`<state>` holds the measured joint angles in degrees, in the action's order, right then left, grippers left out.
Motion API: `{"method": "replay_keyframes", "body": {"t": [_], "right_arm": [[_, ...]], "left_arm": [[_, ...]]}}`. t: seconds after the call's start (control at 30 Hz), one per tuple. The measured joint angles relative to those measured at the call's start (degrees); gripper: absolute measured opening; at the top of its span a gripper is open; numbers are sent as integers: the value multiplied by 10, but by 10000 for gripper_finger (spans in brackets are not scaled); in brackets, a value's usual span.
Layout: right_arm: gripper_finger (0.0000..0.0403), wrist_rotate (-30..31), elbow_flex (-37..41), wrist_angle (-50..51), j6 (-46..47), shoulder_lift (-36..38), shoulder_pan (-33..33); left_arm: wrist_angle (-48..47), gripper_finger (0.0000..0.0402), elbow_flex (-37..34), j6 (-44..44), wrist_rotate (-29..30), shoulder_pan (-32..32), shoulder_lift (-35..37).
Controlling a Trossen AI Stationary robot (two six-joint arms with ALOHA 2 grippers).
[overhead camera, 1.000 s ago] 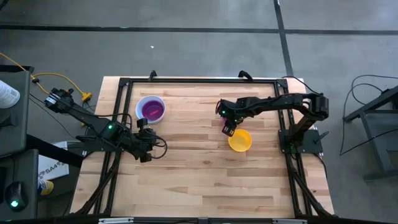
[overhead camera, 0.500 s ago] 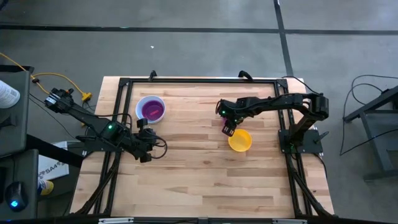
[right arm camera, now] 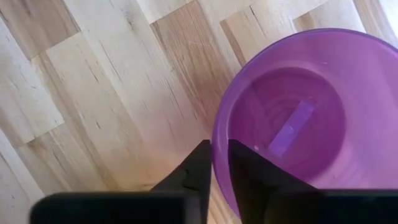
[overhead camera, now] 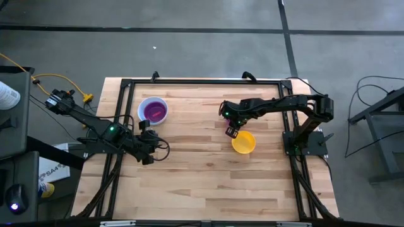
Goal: Nest bowls inside each other
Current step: Stack the violet bowl on top of the red bowl
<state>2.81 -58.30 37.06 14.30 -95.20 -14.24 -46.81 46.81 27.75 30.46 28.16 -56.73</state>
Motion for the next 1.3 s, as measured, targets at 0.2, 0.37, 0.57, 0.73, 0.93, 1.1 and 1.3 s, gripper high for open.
{"method": "replay_keyframes", "body": {"t": [0.2,0.37,0.57,0.73,0.93,1.1,1.3], "right_arm": [[7,1,0,-1,-10,0,0],[5,1,0,0,-30,0,0],[4,1,0,0,-72,0,0],[4,2,0,1,-130,0,7],[4,-1,-46,19,-208,0,34],[4,-12,-119,41,-272,0,54],[3,-26,-187,47,-296,-4,63]], "left_arm": [[0,124,0,0,0,0,0],[0,124,0,1,0,0,0],[0,124,0,2,0,0,0],[0,124,0,8,0,0,0],[0,124,0,13,-11,0,0],[-1,124,0,17,-43,0,0],[-32,123,0,40,-58,5,0]]}}
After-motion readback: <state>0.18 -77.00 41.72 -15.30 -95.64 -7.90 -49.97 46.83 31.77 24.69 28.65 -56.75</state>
